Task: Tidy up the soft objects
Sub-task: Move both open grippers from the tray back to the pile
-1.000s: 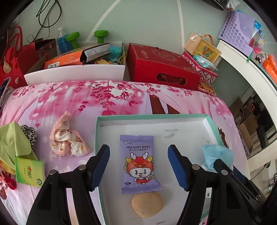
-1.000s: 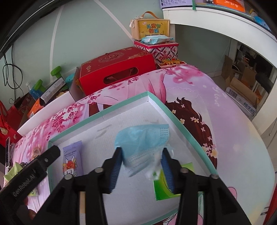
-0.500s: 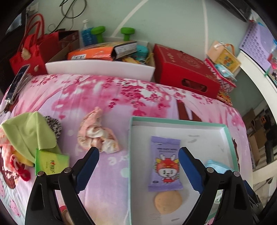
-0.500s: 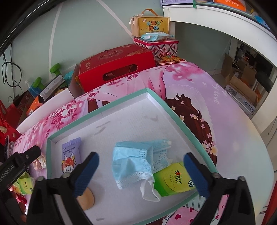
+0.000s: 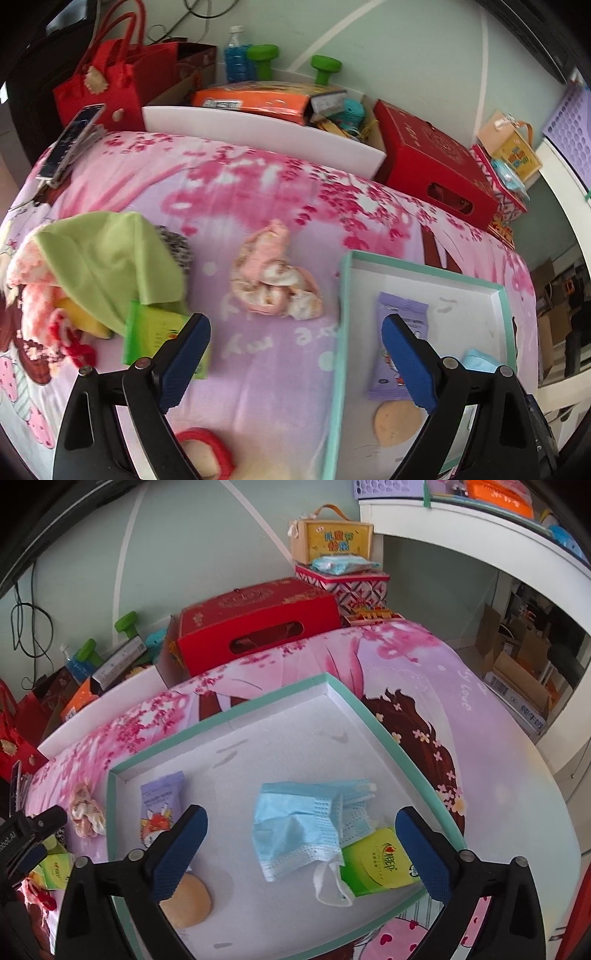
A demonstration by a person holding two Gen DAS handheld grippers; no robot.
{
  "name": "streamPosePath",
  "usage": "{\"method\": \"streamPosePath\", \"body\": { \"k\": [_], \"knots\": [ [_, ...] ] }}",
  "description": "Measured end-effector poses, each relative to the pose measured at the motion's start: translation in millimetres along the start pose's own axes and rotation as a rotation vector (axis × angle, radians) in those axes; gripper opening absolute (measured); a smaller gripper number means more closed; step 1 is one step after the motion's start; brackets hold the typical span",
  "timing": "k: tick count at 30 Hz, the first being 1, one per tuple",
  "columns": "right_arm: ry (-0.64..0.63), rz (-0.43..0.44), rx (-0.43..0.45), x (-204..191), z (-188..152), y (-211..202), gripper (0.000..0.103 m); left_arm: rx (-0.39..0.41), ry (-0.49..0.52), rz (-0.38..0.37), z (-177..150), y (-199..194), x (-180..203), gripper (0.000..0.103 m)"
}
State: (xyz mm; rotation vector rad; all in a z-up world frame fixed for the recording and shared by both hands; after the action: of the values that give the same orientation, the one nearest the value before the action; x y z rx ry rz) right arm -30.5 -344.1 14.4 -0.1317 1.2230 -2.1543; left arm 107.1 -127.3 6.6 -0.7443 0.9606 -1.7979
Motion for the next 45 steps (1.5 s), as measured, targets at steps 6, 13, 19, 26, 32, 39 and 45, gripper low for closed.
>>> {"method": "streamPosePath", "body": {
  "k": [6, 13, 19, 26, 32, 39, 45],
  "knots": [
    [-0.023, 0.053, 0.045, -17, -1, -14, 0.103, 0.01, -0.06, 0.056, -3, -18, -38, 0.094],
    [-0.096, 0.104, 0.031, -47, -15, -18, 0.103, 0.019, -0.218, 0.137, -14, -42, -104, 0.094],
    [-0.186, 0.181, 0.009, -87, -37, -26, 0.103, 0.028, -0.303, 0.236, -30, -65, -148, 0.094],
    [-0.356, 0.277, -0.048, -140, -81, -38, 0.103, 0.024, -0.376, 0.212, -47, -68, -167, 0.094],
    [-0.559, 0.323, -0.132, -175, -135, -42, 0.103, -0.004, -0.404, 0.178, -64, -62, -170, 0.094],
    [-0.719, 0.334, -0.254, -194, -190, -34, 0.103, -0.032, -0.415, 0.203, -83, -54, -177, 0.094],
    [-0.768, 0.293, -0.316, -192, -212, -22, 0.103, -0.082, -0.416, 0.19, -97, -46, -182, 0.094]
  ]
}}
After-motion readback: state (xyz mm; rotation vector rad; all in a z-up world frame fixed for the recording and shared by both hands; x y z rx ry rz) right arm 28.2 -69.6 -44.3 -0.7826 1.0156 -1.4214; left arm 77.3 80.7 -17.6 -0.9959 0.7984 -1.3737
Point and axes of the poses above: each gripper's, at about its wrist camera, not at the fingertips, and y roughly the way its jaws point, x to its right, z to its top, the point moved 2 cm from there along y, roughly the way its jaws point, and after that the axes turned 15 degrees about y, right-handed, at the moved point
